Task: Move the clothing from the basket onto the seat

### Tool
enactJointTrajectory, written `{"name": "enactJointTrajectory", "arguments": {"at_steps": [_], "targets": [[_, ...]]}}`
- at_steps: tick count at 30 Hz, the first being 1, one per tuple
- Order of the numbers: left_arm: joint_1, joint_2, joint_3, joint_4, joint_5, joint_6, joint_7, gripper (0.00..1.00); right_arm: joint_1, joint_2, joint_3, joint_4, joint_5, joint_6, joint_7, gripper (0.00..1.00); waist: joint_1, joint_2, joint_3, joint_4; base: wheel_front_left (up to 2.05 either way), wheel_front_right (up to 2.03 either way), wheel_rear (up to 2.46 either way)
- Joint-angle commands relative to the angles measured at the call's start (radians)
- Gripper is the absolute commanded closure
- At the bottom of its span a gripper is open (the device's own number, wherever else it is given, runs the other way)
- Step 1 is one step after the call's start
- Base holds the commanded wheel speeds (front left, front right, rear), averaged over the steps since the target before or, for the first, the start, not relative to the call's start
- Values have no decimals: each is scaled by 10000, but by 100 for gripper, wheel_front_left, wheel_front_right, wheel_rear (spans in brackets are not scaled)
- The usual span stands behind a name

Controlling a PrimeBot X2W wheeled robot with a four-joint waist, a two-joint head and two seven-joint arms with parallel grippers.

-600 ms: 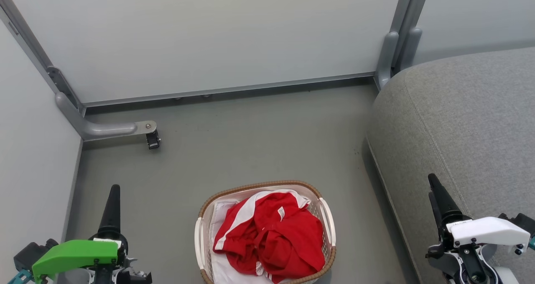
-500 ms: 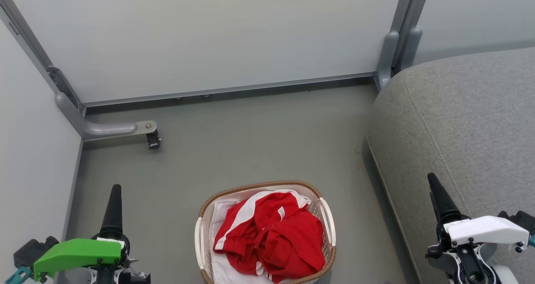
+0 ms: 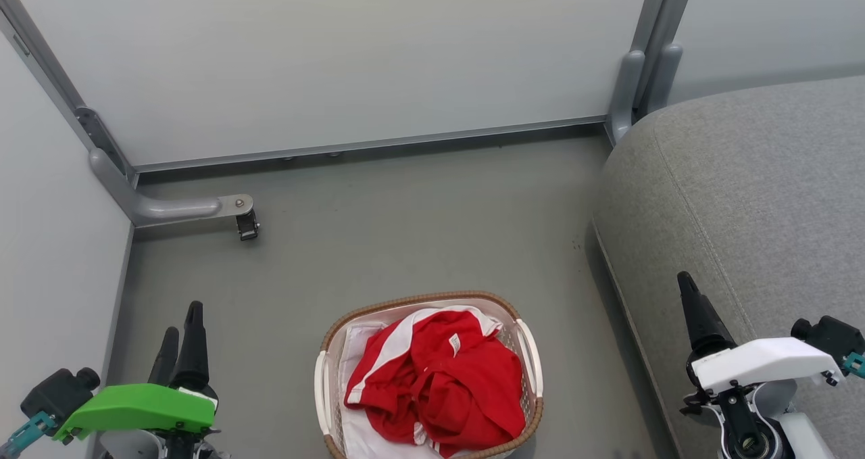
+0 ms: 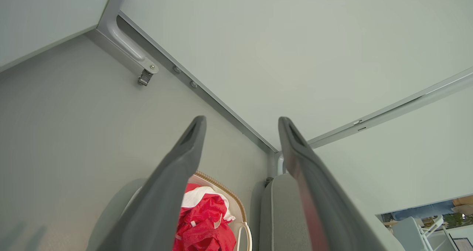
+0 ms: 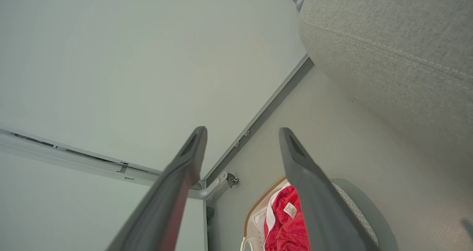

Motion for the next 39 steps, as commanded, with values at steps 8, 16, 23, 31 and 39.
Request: {"name": "enactJointTrajectory", "arguments": {"at_steps": [8, 16, 23, 31, 39], "targets": [[-207, 137, 82, 74, 1720, 111, -359, 0, -448, -67, 127, 134, -1690, 4, -379, 0, 0, 0, 18, 33, 0, 0, 0], [-171, 155, 101, 123, 2976, 366, -619, 0, -558, -26, 219, 207, -2950, 4, -639, 0, 0, 0, 28, 46, 0, 0, 0], [-40, 164, 62, 281, 3853, 422, -830, 0, -598, -44, 351, 350, -3978, 4, -855, 0, 0, 0, 30, 64, 0, 0, 0], [82, 229, 6, 235, 4850, 454, -1056, 0, -606, -21, 450, 460, -5029, 4, -1081, 0, 0, 0, 29, 112, 0, 0, 0], [182, 190, -56, 170, 5634, 364, -1259, 0, -597, 27, 576, 529, -5937, 4, -1288, 0, 0, 0, 18, 145, 0, 0, 0]]}}
